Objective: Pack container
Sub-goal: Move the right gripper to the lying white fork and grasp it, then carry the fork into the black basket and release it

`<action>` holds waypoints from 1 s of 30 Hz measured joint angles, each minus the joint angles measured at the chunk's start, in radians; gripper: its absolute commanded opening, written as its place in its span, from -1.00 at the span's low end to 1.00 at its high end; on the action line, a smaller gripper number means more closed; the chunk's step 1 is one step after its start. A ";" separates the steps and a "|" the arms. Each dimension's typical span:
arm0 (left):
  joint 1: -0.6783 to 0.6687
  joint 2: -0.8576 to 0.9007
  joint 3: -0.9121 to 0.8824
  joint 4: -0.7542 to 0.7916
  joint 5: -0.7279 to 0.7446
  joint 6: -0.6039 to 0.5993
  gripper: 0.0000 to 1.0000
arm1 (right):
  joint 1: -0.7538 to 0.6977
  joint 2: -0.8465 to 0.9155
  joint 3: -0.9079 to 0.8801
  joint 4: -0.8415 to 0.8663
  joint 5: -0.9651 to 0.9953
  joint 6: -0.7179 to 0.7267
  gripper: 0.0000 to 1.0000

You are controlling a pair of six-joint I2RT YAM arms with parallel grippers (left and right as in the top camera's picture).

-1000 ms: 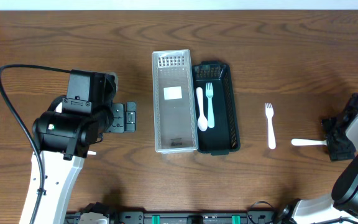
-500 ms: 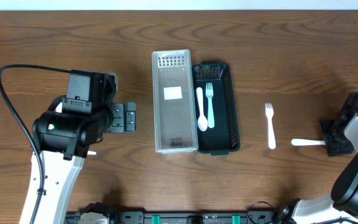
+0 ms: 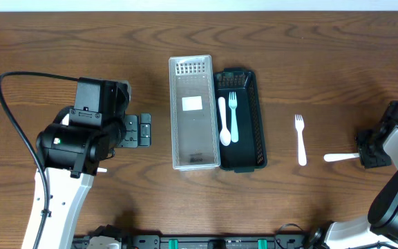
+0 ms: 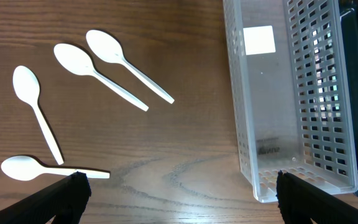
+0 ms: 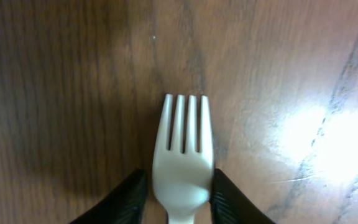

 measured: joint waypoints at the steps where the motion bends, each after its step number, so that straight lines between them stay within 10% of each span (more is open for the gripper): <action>1: 0.000 0.000 0.000 0.000 0.000 0.000 0.96 | 0.000 0.000 0.000 0.002 -0.005 0.002 -0.42; 19: 0.000 0.000 0.000 0.000 0.000 0.000 0.96 | 0.009 0.001 0.001 0.092 -0.082 -0.104 -0.83; 30: 0.000 0.000 0.000 0.000 0.000 0.000 0.96 | 0.248 -0.055 0.172 -0.179 -0.182 -0.335 -0.98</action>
